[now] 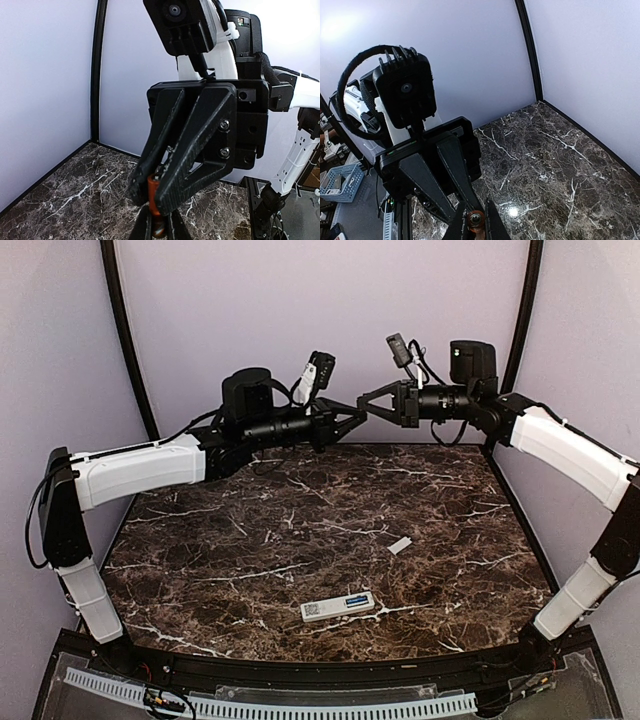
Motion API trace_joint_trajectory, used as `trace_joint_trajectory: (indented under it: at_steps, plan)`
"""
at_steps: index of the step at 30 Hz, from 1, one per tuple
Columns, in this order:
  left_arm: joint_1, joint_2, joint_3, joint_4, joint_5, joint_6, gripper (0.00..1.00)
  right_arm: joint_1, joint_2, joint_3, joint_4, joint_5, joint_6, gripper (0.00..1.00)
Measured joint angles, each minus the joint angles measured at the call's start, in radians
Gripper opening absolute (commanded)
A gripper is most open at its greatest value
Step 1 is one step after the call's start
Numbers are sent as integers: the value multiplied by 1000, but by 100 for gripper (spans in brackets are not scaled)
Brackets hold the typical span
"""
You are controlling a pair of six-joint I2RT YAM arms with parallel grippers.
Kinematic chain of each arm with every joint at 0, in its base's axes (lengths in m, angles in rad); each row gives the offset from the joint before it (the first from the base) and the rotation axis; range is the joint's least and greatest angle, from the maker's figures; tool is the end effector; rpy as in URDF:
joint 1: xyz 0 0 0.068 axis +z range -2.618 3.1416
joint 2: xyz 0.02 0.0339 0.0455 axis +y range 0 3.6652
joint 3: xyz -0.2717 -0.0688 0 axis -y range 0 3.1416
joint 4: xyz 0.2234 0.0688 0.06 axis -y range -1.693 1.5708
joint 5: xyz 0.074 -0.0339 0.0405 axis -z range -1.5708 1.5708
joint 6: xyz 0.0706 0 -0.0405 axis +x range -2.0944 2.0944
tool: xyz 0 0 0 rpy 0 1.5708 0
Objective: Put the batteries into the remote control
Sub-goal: Pass from the left arm to the right, then adjust the remote control without batteries at the center of the board.
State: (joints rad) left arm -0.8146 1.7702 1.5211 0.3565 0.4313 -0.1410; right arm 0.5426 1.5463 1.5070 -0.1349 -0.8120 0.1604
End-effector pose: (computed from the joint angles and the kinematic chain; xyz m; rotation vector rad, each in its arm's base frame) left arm 0.2821 -0.3421 0.3977 0.8555 1.3171 -1.0781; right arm 0.2815 0.2296 0.4150 -0.9467 1.5887 1.2048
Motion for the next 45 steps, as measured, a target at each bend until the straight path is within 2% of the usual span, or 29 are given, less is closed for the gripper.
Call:
trace_joint_trajectory:
  at_steps: [5,7,9,10,11,13,15,21,24,28,32,35,45]
  plan:
    - [0,0,0,-1,0,-6,0,0,0,0,-1,0,-6,0]
    - [0,0,0,-4,0,-6,9,0,0,0,-5,-1,-10,0]
    - [0,-1,0,-11,-1,-8,33,-1,0,0,-12,-4,-15,0]
    - [0,-1,0,-14,-1,-6,40,-2,0,0,-17,-8,-17,0]
    - [0,-1,0,-17,-6,-2,53,-2,0,0,-27,-23,-18,0]
    - [0,-2,-7,-26,-13,3,65,0,0,0,-46,-47,-26,0]
    - [0,-6,-24,-38,-25,10,69,0,0,1,-76,-63,-37,0]
    - [-7,-76,-117,-191,-61,134,75,0,0,6,-203,-71,-145,0]
    - [-46,-130,-179,-333,-120,258,78,0,-1,3,-267,-62,-228,0]
    - [-111,-176,-298,-441,-141,328,78,1,-23,-53,-290,-54,-295,0]
    - [-136,-184,-409,-477,-148,328,78,6,-53,-149,-290,-52,-318,0]
    - [-136,-184,-427,-478,-157,312,78,13,-58,-198,-287,-45,-323,0]
    - [-180,-184,-538,-463,-137,325,85,111,-70,-310,-342,114,-477,0]
